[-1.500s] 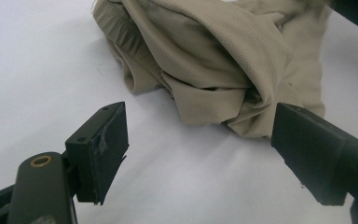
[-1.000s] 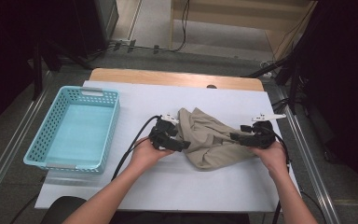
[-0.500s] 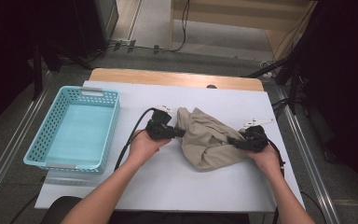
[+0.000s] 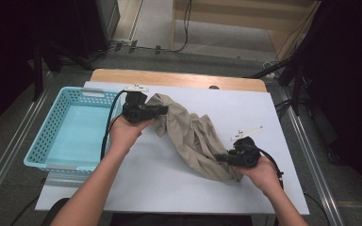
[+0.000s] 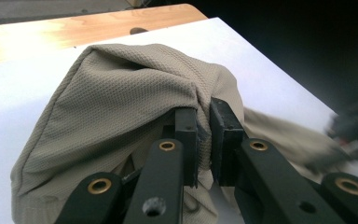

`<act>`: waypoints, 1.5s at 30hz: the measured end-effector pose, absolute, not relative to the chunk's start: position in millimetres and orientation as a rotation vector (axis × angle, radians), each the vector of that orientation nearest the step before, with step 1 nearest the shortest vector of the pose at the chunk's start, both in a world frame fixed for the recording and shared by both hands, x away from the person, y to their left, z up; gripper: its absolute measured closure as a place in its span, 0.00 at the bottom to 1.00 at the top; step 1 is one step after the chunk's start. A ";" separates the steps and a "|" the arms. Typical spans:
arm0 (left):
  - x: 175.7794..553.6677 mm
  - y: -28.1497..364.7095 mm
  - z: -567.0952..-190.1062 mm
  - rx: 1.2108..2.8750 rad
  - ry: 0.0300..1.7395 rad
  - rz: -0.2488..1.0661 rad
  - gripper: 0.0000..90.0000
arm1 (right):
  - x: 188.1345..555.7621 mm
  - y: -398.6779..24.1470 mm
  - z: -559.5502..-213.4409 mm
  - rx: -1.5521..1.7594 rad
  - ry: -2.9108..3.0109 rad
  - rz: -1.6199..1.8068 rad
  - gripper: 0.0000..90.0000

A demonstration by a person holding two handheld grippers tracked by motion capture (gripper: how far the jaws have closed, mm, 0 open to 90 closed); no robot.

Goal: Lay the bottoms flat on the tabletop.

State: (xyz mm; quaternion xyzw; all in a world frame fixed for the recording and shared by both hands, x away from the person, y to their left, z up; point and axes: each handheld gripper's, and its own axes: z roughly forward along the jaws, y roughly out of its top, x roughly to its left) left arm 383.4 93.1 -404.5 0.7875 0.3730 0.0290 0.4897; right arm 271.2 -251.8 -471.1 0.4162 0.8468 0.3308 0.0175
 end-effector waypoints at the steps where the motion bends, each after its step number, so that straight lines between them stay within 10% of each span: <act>1: 384.8 93.8 -403.6 1.916 0.906 0.078 0.93 | 264.7 -246.6 -469.1 1.261 2.645 1.034 0.81; 11: 411.4 85.6 -385.1 1.922 0.950 0.129 0.93 | 218.7 -207.5 -450.6 1.057 2.776 1.169 0.80; 15: 421.1 82.9 -375.7 1.894 0.965 0.178 0.92 | 214.0 -204.3 -446.5 0.982 2.746 1.233 0.60; 18: 428.3 80.8 -374.7 1.871 0.977 0.139 0.60 | 219.6 -215.2 -448.3 0.937 2.581 1.196 0.45; 21: 426.9 79.6 -378.4 1.900 0.948 0.125 0.49 | 224.9 -223.4 -451.5 0.979 2.536 1.197 0.45; 45: 383.1 90.7 -456.1 2.082 0.985 0.090 0.45 | 316.9 -203.2 -520.5 1.224 2.458 1.021 0.25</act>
